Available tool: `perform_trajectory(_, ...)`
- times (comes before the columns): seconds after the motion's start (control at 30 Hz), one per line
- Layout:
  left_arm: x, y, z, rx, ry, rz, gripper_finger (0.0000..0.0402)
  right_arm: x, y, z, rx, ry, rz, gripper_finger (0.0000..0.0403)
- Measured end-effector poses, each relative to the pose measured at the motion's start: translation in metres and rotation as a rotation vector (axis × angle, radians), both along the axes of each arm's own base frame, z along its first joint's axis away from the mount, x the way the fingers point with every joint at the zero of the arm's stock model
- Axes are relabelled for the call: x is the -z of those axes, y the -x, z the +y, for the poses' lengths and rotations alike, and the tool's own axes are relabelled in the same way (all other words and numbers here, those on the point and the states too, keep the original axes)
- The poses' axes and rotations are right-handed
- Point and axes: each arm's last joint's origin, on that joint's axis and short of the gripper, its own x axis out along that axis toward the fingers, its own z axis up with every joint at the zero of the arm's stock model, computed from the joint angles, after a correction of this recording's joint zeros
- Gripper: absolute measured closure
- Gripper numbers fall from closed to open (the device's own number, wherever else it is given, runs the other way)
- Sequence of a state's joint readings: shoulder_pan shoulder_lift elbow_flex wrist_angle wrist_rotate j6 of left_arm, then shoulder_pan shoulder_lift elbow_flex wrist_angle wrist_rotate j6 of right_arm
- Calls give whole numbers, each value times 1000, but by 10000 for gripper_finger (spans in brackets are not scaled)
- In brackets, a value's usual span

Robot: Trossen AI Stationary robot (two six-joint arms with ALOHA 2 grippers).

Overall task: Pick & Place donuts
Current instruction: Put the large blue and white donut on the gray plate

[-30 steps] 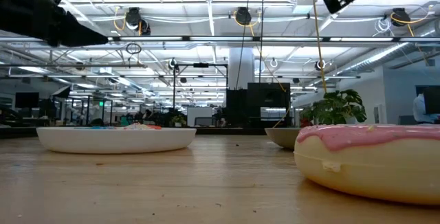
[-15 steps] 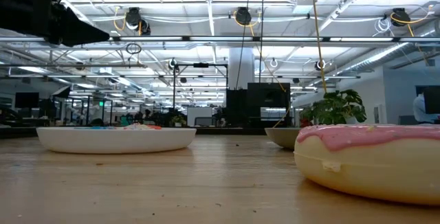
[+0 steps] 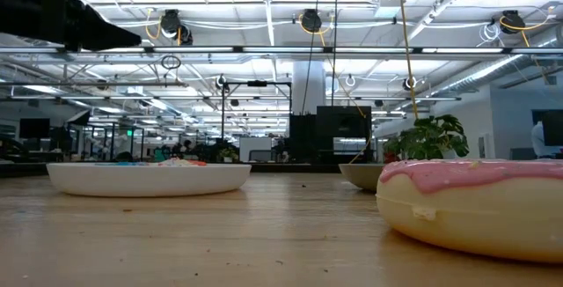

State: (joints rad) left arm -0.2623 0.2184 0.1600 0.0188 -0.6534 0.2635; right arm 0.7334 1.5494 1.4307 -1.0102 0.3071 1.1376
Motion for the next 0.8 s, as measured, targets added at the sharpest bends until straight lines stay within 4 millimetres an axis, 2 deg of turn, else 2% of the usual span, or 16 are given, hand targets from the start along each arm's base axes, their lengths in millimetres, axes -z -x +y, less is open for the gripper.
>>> perform_trajectory(0.2,-5,0,0,1,-66,-20,371,16,4,2,65,-42,179,403)
perform_trajectory(0.47,-8,0,0,0,-156,-8,371,45,-2,6,49,75,334,403)
perform_trajectory(0.67,-8,0,0,0,-218,18,371,46,-2,0,62,104,363,401)
perform_trajectory(0.8,-9,0,0,-2,-249,15,371,50,1,-11,98,113,390,386)
